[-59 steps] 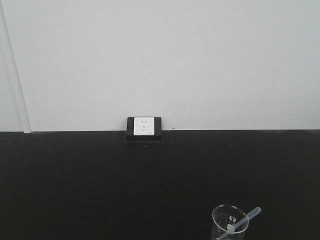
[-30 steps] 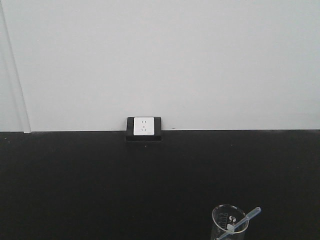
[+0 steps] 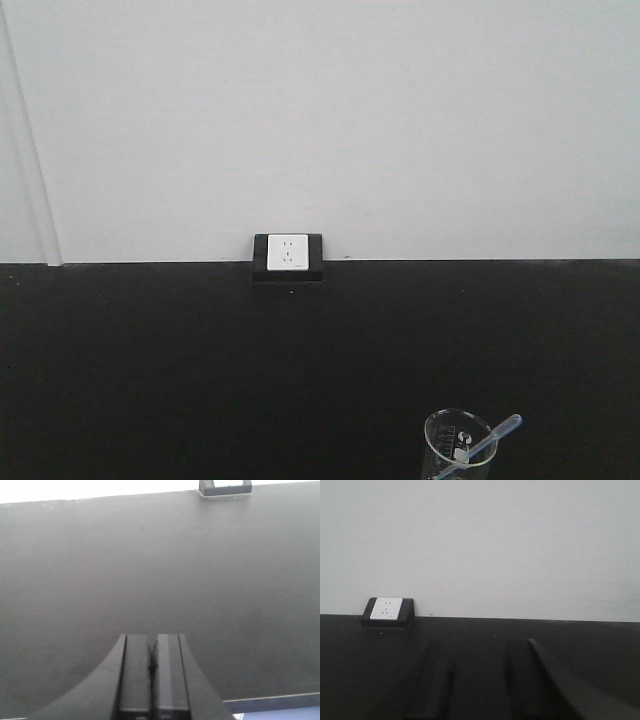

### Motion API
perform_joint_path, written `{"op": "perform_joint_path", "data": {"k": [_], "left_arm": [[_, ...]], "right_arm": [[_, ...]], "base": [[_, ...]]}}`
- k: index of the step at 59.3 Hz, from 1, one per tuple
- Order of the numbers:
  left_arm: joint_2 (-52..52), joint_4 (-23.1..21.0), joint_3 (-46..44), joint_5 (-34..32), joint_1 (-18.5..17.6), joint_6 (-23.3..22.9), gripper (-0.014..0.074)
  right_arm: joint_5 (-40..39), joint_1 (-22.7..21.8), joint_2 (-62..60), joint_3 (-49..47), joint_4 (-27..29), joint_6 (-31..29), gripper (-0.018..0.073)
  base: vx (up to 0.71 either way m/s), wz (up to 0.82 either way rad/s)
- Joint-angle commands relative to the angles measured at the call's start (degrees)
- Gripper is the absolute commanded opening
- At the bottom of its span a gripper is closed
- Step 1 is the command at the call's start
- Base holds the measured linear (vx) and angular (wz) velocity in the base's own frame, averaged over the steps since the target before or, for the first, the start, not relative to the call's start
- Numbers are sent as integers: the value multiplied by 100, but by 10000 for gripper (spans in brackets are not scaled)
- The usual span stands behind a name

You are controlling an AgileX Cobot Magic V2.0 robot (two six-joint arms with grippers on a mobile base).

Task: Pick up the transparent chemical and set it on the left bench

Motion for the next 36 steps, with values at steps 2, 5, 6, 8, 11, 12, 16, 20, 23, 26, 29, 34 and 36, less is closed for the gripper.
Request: {"op": "perform_joint_path", "data": {"k": [2, 5, 6, 8, 11, 12, 16, 20, 23, 26, 29, 34, 36], "left_arm": [[-110, -4, 93, -449, -10, -45, -4], [-110, -4, 93, -449, -10, -45, -4], [-110, -4, 93, -449, -10, -45, -4], [-110, -4, 93, -449, -10, -45, -4], [-110, -4, 93, -449, -10, -45, -4], [-110, -4, 93, -449, -10, -45, -4], [-110, -4, 93, -449, -10, -45, -4], [-110, -4, 93, -449, -10, -45, -4], [-110, -4, 93, -449, -10, -45, -4], [-110, -4, 93, -449, -10, -45, -4], [-110, -4, 93, -449, -10, -45, -4], [-110, -4, 93, -449, -10, -45, -4], [-110, -4, 93, -449, -10, -45, -4]], "right_arm": [[-831, -12, 164, -218, -108, 7, 547], [-1000, -12, 294, -218, -77, 227, 614], [-1038, -12, 327, -218, -77, 318, 631], [-1111, -12, 418, -218, -64, 608, 664], [-1195, -12, 555, -218, -71, 1070, 691], [-1202, -12, 608, -218, -77, 1241, 694], [-1233, -12, 897, -218, -170, 1995, 694], [-1491, -12, 1281, -218, -459, 2594, 684], [-1814, -12, 1614, -218, -742, 2947, 671], [-2255, -12, 1925, -224, -1044, 3184, 652], [-2648, -12, 2312, -230, -1202, 3411, 636], [-3354, -12, 2954, -230, -1279, 3564, 605], [-3545, -12, 3184, -230, -1252, 3558, 598]], "base": [[0, 0], [0, 0], [0, 0], [0, 0], [0, 0], [0, 0], [0, 0], [0, 0], [0, 0], [0, 0], [0, 0], [0, 0], [0, 0]]}}
